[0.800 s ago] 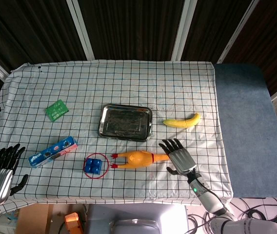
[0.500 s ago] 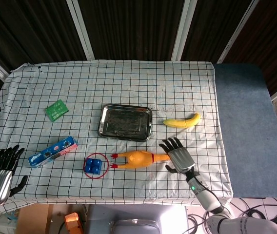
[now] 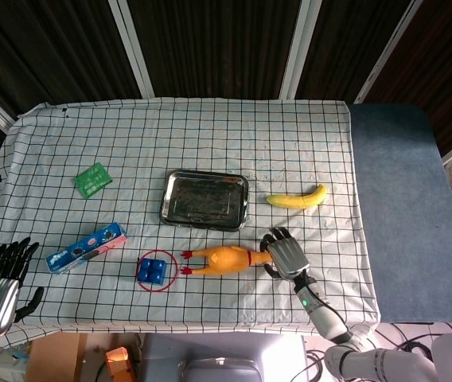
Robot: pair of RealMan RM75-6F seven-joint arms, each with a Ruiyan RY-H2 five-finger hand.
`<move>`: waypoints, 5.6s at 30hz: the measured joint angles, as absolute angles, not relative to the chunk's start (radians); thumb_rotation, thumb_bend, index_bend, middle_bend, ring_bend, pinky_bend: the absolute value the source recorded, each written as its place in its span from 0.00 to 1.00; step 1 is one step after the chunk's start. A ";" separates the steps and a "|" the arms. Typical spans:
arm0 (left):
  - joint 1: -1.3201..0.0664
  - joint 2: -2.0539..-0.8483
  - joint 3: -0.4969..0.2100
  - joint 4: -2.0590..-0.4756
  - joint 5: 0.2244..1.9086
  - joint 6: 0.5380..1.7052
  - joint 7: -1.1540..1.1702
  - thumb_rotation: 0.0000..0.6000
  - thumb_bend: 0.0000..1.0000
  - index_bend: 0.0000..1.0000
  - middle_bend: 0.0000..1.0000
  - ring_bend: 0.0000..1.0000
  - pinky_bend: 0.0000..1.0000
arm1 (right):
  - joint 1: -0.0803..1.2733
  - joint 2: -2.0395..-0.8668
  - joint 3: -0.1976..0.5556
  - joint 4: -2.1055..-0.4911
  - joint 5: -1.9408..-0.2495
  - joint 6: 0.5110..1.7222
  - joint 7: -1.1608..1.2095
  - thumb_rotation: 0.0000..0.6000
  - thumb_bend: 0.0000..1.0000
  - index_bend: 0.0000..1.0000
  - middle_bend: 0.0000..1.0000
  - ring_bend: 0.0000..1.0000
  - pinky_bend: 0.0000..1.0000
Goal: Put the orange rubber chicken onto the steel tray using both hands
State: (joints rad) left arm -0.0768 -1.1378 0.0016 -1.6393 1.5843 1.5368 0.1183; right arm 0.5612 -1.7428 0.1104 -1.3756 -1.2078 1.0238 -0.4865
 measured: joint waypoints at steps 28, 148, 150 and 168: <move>-0.111 -1.132 0.018 -1.603 1.693 1.534 -0.043 1.00 0.37 0.00 0.01 0.00 0.00 | 0.583 -1.600 0.048 -1.490 -1.623 1.234 -0.215 1.00 0.65 0.95 0.76 0.82 0.89; -0.470 -1.300 -0.028 -1.627 1.592 1.277 -0.554 1.00 0.22 0.00 0.00 0.00 0.16 | 0.833 -1.789 0.296 -1.649 -1.179 1.184 -0.562 1.00 0.65 0.95 0.76 0.82 0.89; -0.471 -1.314 -0.037 -1.624 1.574 1.270 -0.524 1.00 0.22 0.00 0.01 0.05 0.23 | 0.834 -1.794 0.300 -1.648 -1.175 1.185 -0.558 1.00 0.65 0.95 0.76 0.82 0.89; -0.464 -1.432 -0.107 -1.612 1.482 1.288 -0.473 1.00 0.59 0.85 0.98 0.87 0.94 | 0.838 -1.800 0.303 -1.648 -1.145 1.186 -0.577 1.00 0.65 0.95 0.76 0.82 0.89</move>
State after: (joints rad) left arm -0.4639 -1.4321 -0.1074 -1.6124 1.4818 1.2876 -0.4731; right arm 0.8378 -1.8005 0.3027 -1.6482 -1.1451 1.1856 -0.5770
